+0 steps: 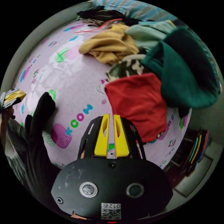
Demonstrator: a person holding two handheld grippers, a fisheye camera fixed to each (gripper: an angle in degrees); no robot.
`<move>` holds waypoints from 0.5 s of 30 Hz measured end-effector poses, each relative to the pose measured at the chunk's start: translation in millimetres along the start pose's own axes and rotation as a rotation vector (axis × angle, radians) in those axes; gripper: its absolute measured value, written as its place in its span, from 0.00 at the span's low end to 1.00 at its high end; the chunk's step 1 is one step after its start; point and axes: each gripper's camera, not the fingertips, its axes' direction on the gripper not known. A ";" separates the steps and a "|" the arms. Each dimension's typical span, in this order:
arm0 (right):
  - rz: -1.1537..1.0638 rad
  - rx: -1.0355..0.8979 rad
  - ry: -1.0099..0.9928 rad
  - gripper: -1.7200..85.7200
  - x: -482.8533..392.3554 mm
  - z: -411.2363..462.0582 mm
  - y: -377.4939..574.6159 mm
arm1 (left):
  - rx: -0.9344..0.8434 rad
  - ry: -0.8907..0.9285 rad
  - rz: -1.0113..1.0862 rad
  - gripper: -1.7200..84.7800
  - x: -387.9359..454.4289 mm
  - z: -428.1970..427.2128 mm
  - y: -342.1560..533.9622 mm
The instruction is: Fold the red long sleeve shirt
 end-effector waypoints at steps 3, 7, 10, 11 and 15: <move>0.078 0.036 0.083 0.07 46.6 12.0 44.8 | -0.058 0.006 0.095 0.02 48.8 31.2 -20.7; 0.172 0.031 0.108 0.09 95.6 35.0 81.7 | -0.123 -0.012 0.198 0.02 104.2 68.3 -35.5; 0.204 0.026 0.090 0.09 121.7 46.0 95.7 | -0.154 -0.026 0.249 0.02 134.4 88.3 -43.2; 0.210 0.032 0.098 0.09 129.7 47.6 100.2 | -0.159 -0.032 0.255 0.02 139.6 91.6 -44.5; 0.205 0.038 0.117 0.08 149.7 43.1 112.2 | -0.148 -0.045 0.272 0.03 171.8 109.5 -52.9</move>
